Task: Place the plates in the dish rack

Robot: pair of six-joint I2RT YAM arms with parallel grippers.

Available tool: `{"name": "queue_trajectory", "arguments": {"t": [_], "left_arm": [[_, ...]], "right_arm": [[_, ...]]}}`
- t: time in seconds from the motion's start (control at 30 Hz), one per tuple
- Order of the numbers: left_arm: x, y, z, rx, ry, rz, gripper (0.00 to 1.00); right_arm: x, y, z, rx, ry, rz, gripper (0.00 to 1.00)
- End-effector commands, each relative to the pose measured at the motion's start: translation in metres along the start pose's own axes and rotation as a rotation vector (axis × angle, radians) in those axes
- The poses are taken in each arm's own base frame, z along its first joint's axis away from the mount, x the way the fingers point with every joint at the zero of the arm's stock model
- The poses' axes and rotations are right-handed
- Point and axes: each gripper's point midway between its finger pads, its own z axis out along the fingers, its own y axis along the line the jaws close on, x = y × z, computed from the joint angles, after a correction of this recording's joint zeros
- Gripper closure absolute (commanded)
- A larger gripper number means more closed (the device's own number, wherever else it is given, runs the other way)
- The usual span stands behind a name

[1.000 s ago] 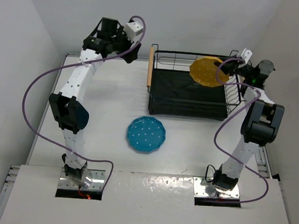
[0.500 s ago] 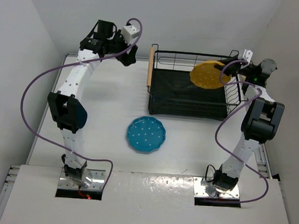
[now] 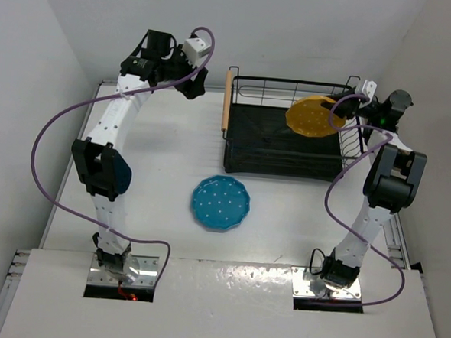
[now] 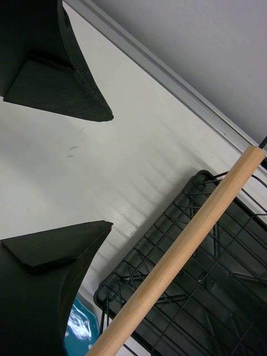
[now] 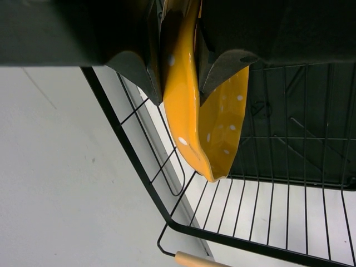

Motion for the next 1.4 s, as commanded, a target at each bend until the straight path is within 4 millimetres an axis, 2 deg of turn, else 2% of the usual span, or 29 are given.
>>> {"name": "queue_trajectory", "arguments": {"t": [0.0,0.03,0.27,0.33,0.63,0.93,1.03,1.27,1.37], "left_arm": [[-0.025,0.008,-0.012,-0.038,-0.062,0.049,0.23],[-0.023,0.004,-0.006,-0.027,-0.056,0.049,0.23],[-0.027,0.006,-0.008,-0.04,-0.06,0.063,0.23],[-0.027,0.006,-0.008,-0.04,-0.06,0.063,0.23],[-0.029,0.011,-0.008,-0.061,-0.06,0.066,0.23],[-0.022,0.015,-0.003,-0.076,-0.044,0.062,0.23],[-0.026,0.016,-0.005,-0.08,-0.052,0.066,0.23],[-0.019,0.017,0.003,-0.073,-0.037,0.059,0.23],[-0.019,0.017,0.003,-0.073,-0.037,0.058,0.23]], "right_arm": [[-0.02,0.019,0.0,-0.153,-0.027,-0.152,1.0],[-0.018,0.02,0.0,-0.15,-0.026,-0.141,1.0],[-0.027,0.026,0.0,-0.154,-0.023,-0.13,1.0],[-0.024,0.025,-0.001,-0.154,-0.025,-0.126,1.0],[-0.025,-0.008,0.01,-0.166,-0.043,-0.262,1.0],[-0.008,0.005,0.01,-0.167,-0.046,-0.167,1.0],[-0.007,0.011,0.01,-0.171,-0.045,-0.138,1.0],[-0.002,0.018,0.009,-0.17,-0.047,-0.116,1.0],[0.003,0.023,0.009,-0.167,-0.047,-0.102,0.89]]}}
